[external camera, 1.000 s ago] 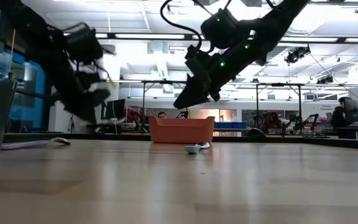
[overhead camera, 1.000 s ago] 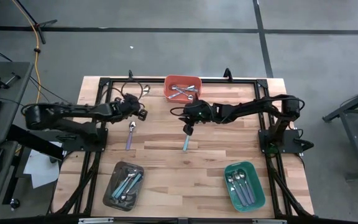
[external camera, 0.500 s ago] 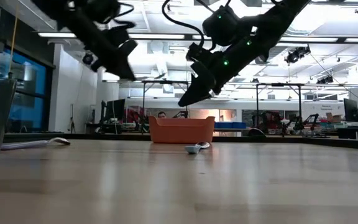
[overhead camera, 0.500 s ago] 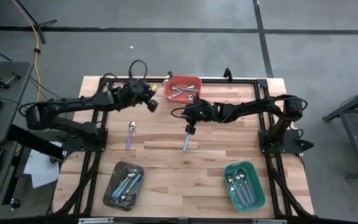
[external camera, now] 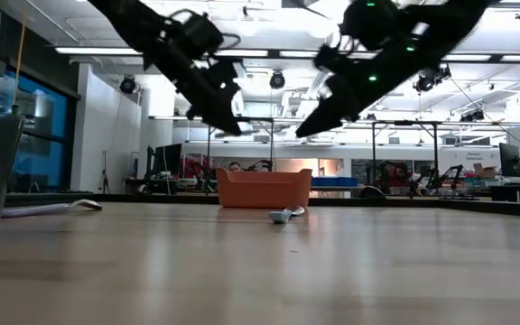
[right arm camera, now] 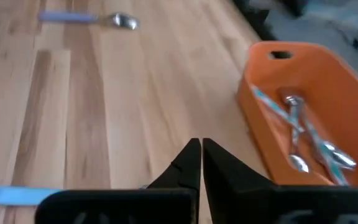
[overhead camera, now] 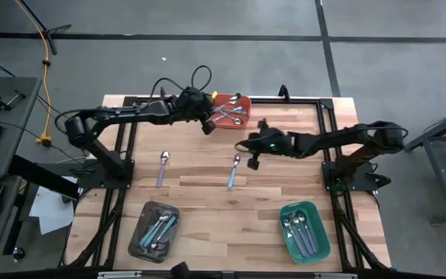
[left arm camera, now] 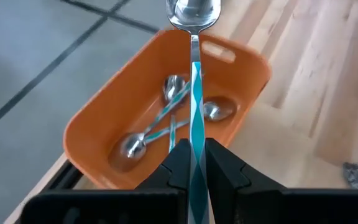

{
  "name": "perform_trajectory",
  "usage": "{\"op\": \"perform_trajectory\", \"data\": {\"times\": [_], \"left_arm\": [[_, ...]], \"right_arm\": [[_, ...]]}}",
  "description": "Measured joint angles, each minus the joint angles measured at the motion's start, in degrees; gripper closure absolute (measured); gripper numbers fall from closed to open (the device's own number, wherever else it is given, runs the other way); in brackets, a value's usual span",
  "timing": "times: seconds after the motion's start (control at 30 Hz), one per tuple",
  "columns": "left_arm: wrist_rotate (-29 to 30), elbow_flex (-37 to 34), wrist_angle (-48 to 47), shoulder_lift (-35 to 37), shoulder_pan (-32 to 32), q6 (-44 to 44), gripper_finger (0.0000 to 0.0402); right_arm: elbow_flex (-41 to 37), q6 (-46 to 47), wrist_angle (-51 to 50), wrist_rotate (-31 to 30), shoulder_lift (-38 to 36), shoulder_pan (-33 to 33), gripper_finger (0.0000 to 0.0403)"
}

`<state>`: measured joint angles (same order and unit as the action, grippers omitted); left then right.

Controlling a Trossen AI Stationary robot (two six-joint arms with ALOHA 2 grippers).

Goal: Sort silverware by color (type)
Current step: Put the blue and white spoon into the orange bin, then put the blue spoon into the black bin

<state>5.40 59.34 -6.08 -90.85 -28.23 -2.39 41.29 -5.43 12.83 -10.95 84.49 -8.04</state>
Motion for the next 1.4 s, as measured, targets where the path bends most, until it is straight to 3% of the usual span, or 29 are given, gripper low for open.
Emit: {"op": "perform_trajectory", "data": {"times": [0.33, 0.6, 0.87, 1.17, 1.27, 1.4], "left_arm": [[-4.05, 9.49, -1.91, -14.09, -1.67, -5.87, 0.0385], [-3.9, 14.89, -4.16, -20.58, -3.02, -6.34, 0.0385], [-3.41, 14.92, -6.27, -21.92, -4.15, -4.55, 0.0381], [0.07, 14.92, -6.73, -20.35, -2.56, -4.77, 0.0306], [4.68, 14.9, -8.04, -18.5, 0.12, -4.68, 0.0312], [5.27, 14.9, -9.31, -15.11, 5.81, -1.06, 0.0338]], "right_arm": [[-10.87, 0.9, 5.9, 0.43, -14.92, -1.95, 0.0403], [-12.21, 1.93, 5.53, 0.4, -16.54, -1.67, 0.0403], [-12.23, 2.79, 5.15, 0.43, -16.4, -1.11, 0.0403], [-12.23, 3.04, 5.22, 0.43, -16.37, -1.04, 0.0403], [-12.23, 3.04, 5.22, 0.43, -16.37, -1.04, 0.0403], [-12.23, 2.96, 5.22, 0.37, -16.35, -1.21, 0.0403]]}}
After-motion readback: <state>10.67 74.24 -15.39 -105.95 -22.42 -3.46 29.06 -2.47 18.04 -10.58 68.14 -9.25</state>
